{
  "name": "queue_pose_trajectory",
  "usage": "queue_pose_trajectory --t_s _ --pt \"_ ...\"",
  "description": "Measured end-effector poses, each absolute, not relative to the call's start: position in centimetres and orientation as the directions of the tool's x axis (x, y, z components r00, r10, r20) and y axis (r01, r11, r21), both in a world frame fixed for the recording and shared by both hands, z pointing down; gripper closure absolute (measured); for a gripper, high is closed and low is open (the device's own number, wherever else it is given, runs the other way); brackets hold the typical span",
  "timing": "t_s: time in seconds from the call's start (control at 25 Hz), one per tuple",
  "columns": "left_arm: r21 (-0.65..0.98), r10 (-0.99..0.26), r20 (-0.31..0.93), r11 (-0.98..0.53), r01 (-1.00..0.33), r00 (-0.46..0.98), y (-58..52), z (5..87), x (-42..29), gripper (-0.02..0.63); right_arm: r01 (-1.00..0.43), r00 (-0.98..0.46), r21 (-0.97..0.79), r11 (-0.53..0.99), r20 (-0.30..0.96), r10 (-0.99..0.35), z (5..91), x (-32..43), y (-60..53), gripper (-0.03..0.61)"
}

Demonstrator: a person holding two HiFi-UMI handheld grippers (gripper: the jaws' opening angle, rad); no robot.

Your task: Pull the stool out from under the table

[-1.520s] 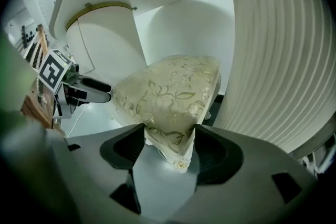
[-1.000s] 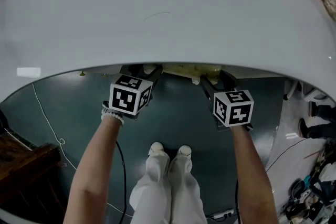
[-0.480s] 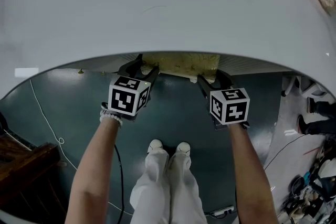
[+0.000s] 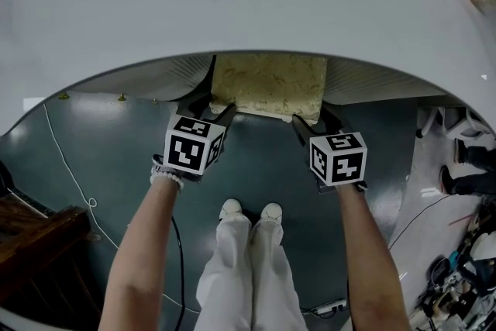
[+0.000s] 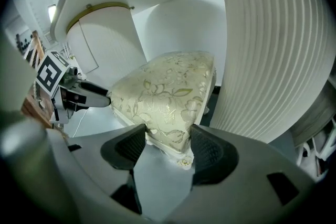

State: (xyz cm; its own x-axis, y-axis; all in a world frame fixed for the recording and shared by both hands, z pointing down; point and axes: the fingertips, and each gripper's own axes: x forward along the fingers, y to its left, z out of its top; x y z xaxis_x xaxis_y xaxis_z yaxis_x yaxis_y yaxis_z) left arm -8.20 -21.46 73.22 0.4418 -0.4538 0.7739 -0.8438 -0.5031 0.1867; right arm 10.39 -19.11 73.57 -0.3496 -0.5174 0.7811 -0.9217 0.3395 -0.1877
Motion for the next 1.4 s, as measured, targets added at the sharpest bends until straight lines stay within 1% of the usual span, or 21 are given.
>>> queue_pose_trajectory --t_s 0.8,1.4 --pt "0.178 -0.418 0.804 -0.51 -0.842 0.423 -14.2 73.3 -8.5 0.385 -0.925 -0.334 -0.183 0.332 0.808 -0.486 73.6 10.2 -12.2 0.295" --pt "0.18 -0.358 0.841 -0.522 -0.834 0.406 -7.3 73.5 -9.2 0.393 -0.924 -0.328 -0.189 0.333 0.838 -0.437 73.8 9.5 -5.5 0.298"
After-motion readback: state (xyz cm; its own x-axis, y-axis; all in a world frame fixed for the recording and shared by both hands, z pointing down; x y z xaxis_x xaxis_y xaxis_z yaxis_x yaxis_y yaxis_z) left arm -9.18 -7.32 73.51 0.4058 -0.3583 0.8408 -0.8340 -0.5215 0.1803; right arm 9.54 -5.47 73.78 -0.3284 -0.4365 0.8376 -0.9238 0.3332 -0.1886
